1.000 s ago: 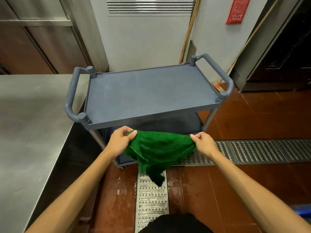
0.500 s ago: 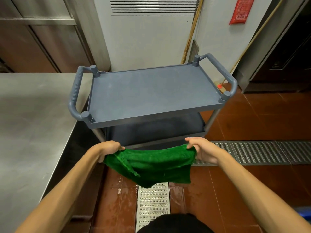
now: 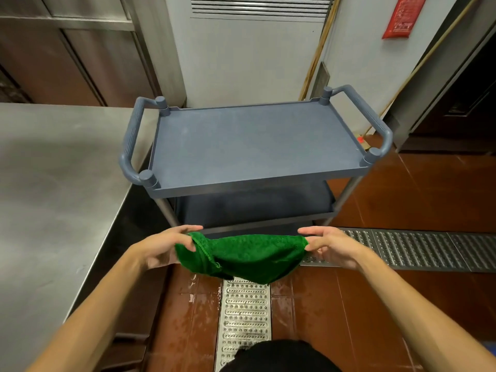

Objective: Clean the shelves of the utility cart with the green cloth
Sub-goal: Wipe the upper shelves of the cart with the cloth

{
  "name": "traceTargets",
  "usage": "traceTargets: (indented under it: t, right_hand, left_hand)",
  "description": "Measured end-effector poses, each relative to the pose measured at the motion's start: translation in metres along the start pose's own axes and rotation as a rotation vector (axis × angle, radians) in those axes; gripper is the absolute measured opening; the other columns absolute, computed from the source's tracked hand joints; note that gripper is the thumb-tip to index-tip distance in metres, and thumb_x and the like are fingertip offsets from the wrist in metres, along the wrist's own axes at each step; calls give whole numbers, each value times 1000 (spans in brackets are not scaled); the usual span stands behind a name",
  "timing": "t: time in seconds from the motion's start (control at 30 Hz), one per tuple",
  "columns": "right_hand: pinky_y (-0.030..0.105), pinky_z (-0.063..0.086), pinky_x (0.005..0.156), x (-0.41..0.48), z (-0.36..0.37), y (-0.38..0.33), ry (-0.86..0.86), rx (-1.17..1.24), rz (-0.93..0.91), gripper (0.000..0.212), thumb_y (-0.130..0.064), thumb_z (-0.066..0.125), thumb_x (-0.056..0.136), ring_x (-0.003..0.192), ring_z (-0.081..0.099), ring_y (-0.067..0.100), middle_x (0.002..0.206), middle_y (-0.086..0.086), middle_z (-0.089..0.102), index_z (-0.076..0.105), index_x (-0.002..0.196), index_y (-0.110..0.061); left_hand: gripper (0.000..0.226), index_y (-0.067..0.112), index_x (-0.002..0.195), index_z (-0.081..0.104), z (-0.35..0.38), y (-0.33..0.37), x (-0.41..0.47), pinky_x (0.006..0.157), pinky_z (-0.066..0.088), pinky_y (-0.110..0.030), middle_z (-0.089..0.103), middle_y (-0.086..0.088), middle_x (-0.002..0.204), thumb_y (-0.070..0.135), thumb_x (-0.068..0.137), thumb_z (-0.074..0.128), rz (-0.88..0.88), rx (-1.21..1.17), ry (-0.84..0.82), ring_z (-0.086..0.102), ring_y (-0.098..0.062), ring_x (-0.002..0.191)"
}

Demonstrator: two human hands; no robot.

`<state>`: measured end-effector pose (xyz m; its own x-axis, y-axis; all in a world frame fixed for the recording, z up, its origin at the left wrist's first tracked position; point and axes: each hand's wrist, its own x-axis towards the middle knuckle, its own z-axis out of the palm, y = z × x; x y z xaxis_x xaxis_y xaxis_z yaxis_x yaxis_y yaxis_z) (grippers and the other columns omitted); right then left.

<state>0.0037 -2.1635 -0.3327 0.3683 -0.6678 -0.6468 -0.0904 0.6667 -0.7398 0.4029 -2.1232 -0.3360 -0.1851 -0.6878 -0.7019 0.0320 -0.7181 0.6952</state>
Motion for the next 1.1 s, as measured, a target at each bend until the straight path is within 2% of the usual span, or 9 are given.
traceTargets:
  t: [0.13,0.3,0.5,0.57,0.67,0.73,0.83,0.97,1.1]
  right_hand:
    - [21,53,61,4,-1,-1,-53,-8,5,50,15,59,85,92,70,21,118,18,69,60,127,-12]
    - [18,50,56,4,3,-2,-10,-51,-2,36,5,62,89,66,66,8,89,9,69,64,121,-10]
    - [42,57,84,16,10,7,178,-44,24,32,-14,74,85,89,68,21,101,10,70,66,116,-8]
    - [33,56,66,18,15,8,316,-88,32,28,-23,79,82,76,64,19,89,8,67,69,104,-9]
    - [17,25,37,24,18,4,511,-146,70,10,-14,72,83,53,41,15,70,7,51,66,77,-10]
    - [15,18,37,29,16,1,583,-111,121,14,-8,64,79,47,32,14,66,7,38,54,71,-11]
    - [10,18,33,32,15,-3,557,9,207,23,-2,59,81,29,29,10,49,2,34,48,63,-11]
    - [14,15,27,45,10,7,301,332,202,22,-10,64,88,34,30,7,59,1,39,50,71,-12]
    - [15,16,29,50,8,16,367,282,153,26,-14,70,84,33,30,6,55,-1,36,48,70,-14]
  left_hand:
    - [59,14,124,65,9,-3,6,98,54,-50,73,-15,115,4,66,68,8,77,106,71,-31,106]
    - [32,6,114,70,19,-8,14,95,56,-46,74,-16,110,14,84,76,18,158,130,72,-31,102]
    - [32,-4,105,69,39,-7,28,63,61,-32,76,-19,92,27,97,63,-38,-21,335,74,-26,73]
    - [30,-2,103,67,41,-7,31,53,60,-36,75,-18,78,25,102,54,-136,-98,333,73,-27,60]
    - [34,1,95,66,43,-8,37,47,58,-40,73,-18,69,26,104,45,-259,-153,304,71,-28,52]
    - [31,1,97,66,40,-10,40,55,60,-42,73,-19,75,23,104,45,-279,-208,320,72,-31,58]
    - [31,-3,115,65,33,-17,44,83,56,-56,72,-24,92,13,102,41,-322,-322,389,71,-39,80]
    - [38,-11,107,60,40,-27,40,61,47,-71,69,-33,82,12,105,29,-320,-504,361,69,-47,65]
    - [27,-9,103,61,31,-39,40,56,57,-57,68,-26,84,10,98,42,-268,-445,330,70,-38,61]
